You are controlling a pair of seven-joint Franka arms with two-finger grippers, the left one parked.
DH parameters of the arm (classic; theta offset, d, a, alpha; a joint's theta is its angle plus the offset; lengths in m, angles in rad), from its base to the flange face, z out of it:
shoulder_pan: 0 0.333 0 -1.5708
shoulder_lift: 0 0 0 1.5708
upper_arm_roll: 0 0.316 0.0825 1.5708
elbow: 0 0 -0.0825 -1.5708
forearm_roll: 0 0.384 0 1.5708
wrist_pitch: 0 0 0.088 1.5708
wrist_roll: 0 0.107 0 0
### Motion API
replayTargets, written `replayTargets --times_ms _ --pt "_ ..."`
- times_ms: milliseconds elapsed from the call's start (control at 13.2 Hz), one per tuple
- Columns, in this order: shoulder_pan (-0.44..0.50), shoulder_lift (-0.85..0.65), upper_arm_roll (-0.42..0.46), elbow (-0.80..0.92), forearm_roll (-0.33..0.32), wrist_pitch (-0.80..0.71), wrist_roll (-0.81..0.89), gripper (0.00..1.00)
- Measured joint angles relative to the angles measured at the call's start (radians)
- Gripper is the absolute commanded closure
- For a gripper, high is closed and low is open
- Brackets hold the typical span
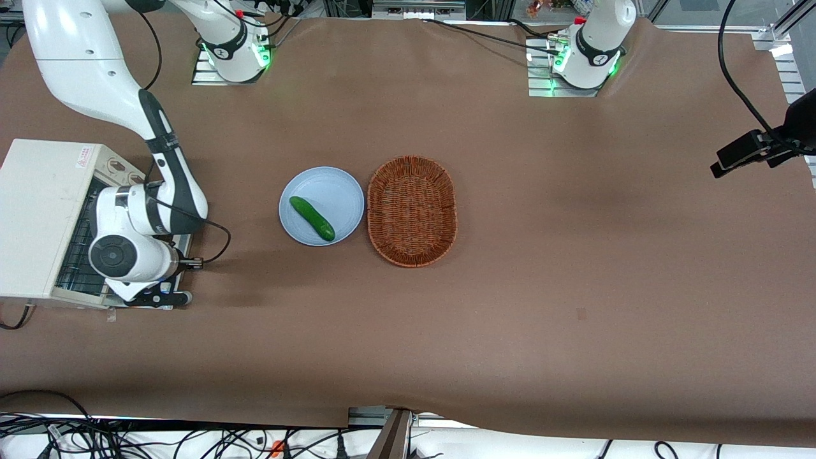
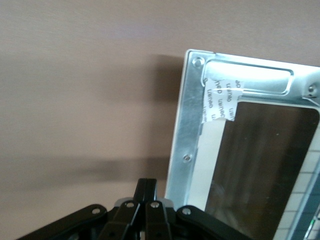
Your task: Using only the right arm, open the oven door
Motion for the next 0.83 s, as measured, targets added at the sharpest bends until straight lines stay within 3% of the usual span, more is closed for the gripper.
replayTargets --times_ms 227,303,454,832 --pt "-0.008 -0.019 0.000 0.002 0.121 -0.023 -0.071 1.00" --pt "-0.010 -0.028 0.000 0.005 0.146 -0.047 -0.081 0.83" --pt "-0.015 -0.074 -0.003 0.022 0.166 -0.123 -0.088 0.02" --pt "-0.020 -0.331 -0.024 0.048 0.170 -0.271 -0.120 0.00"
